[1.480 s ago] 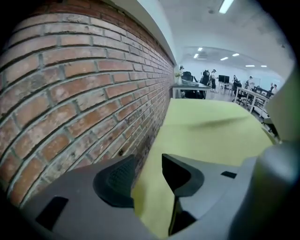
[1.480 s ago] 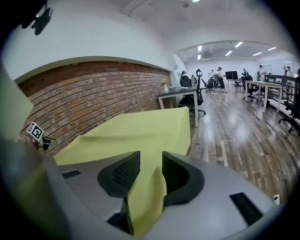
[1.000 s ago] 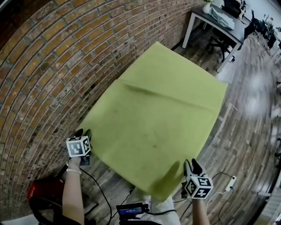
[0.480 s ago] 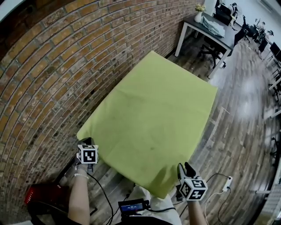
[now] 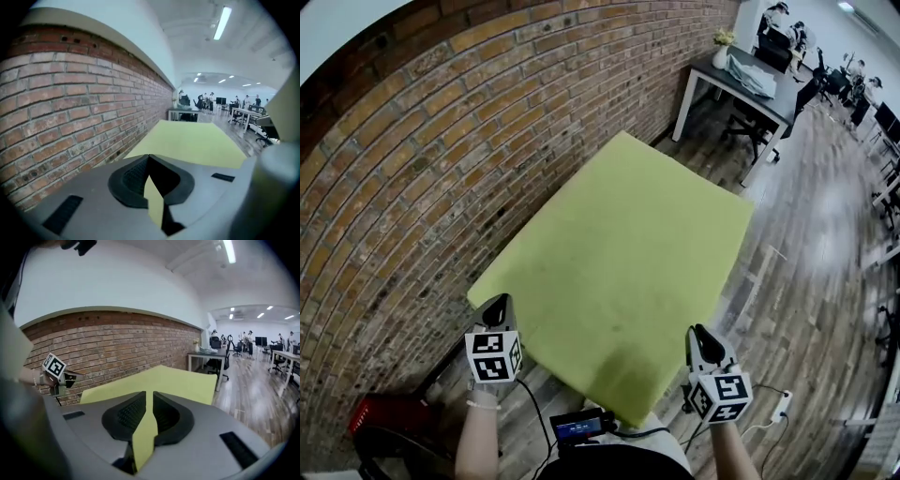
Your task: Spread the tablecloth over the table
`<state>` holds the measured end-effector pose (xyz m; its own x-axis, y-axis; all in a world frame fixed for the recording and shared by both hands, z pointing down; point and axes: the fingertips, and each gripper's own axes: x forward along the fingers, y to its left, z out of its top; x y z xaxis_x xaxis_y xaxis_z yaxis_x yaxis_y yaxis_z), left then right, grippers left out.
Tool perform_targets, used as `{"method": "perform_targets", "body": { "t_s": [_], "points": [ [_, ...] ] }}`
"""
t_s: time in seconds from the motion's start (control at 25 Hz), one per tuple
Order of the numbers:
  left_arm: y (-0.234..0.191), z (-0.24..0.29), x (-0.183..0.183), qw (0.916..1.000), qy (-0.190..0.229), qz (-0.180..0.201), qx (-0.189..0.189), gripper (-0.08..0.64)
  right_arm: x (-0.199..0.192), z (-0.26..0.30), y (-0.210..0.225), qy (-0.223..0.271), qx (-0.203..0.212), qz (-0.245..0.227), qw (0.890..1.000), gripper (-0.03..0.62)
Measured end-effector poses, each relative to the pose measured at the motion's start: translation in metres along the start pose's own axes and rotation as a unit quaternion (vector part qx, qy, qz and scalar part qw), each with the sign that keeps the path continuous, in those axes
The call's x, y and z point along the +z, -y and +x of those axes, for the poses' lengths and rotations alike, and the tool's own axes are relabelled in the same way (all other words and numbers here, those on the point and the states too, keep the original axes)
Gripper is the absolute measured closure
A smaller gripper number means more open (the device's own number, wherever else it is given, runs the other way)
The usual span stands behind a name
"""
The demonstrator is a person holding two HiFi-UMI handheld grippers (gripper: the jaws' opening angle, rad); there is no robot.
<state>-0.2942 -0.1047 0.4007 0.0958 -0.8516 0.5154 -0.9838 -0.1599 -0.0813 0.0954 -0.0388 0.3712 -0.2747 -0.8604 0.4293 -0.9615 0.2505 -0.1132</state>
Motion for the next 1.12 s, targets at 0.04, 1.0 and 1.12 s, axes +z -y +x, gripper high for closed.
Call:
{"method": "perform_targets", "body": {
  "t_s": [0.04,1.0,1.12],
  "points": [
    [0.013,-0.009,0.020,0.9996,0.025,0.010,-0.007,0.546,0.014,-0.002,-0.002,0.014,0.008,-0.015,1.000,0.532],
    [0.185,-0.140,0.161,0.9571,0.221,0.094,-0.162,0.546,0.139,-0.043,-0.053,0.164,0.122,-0.102,0.974,0.548],
    [0.185,-0.140,0.158,0.9586,0.218,0.090,-0.160,0.546,0.138,-0.045,-0.054,0.163,0.126,-0.104,0.973,0.549]
  ]
}}
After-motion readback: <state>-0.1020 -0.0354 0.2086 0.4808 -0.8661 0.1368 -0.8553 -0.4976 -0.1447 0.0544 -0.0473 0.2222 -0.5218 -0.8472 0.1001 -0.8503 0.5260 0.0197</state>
